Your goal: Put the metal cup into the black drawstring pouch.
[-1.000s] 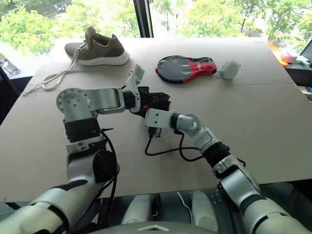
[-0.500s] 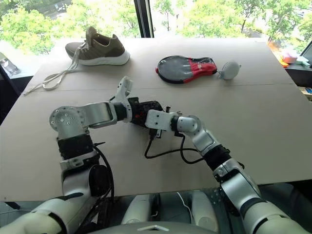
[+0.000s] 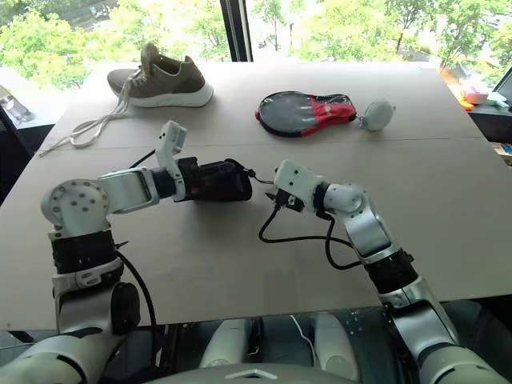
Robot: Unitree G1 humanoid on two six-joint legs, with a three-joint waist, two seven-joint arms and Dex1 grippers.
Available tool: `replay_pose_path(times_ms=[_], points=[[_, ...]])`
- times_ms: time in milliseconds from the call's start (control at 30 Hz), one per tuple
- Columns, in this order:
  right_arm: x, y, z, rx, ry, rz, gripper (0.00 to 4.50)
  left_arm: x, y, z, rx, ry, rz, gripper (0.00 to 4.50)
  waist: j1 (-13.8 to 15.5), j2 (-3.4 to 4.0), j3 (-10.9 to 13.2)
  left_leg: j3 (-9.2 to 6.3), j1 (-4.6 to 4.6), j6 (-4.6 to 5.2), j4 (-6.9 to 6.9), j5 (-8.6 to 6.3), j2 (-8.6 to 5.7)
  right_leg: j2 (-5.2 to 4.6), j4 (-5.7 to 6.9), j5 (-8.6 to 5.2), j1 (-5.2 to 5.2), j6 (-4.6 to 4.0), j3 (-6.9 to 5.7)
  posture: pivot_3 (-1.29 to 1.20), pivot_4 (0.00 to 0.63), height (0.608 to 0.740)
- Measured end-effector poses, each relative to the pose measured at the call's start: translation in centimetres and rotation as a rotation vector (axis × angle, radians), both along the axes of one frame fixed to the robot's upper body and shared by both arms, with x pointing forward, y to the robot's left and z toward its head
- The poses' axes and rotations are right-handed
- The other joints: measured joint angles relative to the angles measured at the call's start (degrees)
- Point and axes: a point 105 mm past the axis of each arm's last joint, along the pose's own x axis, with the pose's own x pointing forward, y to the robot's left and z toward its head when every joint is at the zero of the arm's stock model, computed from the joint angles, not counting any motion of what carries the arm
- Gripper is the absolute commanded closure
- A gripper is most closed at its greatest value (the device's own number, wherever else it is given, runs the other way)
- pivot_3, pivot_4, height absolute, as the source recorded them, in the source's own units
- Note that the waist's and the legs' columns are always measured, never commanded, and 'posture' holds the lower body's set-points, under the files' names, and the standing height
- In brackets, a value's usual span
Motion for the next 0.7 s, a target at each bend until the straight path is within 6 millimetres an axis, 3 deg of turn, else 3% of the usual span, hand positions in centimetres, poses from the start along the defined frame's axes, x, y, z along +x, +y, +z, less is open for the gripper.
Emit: replay_pose_path(times_ms=[133, 200, 367, 700], points=[[1.1, 2.7, -1.3, 0.012, 0.028, -0.022, 1.65, -0.7, -0.6, 1.1, -0.018, -0.048, -0.056, 4.50, -0.1, 0.01, 0.0, 0.00, -0.01, 0.00, 0.02, 0.00, 0.01, -0.01, 0.00, 0.00, -0.01, 0.00, 0.00, 0.00, 0.150, 0.740], [2.7, 3.3, -1.5, -0.003, -0.007, -0.078, 1.65, -1.1, -0.5, 1.6, -0.015, -0.065, -0.065, 4.50, -0.1, 0.01, 0.0, 0.00, -0.02, 0.01, 0.02, 0.00, 0.01, -0.02, 0.00, 0.01, -0.01, 0.01, 0.01, 0.00, 0.150, 0.740], [5.7, 2.2, -1.0, -0.014, -0.110, -0.227, 1.65, -2.3, 0.6, 0.7, -0.002, -0.054, -0.045, 4.50, 0.1, 0.01, 0.0, -0.05, -0.06, 0.00, -0.01, 0.00, 0.09, -0.08, -0.05, 0.00, -0.01, 0.00, -0.05, 0.00, 0.150, 0.740], [5.2, 1.2, -1.1, -0.011, -0.153, -0.172, 1.65, -2.6, 1.0, 0.7, 0.005, -0.063, -0.010, 4.50, -0.1, 0.00, 0.0, -0.04, -0.04, 0.00, -0.02, 0.00, 0.09, -0.08, -0.03, 0.00, -0.01, 0.00, -0.03, 0.00, 0.150, 0.740]])
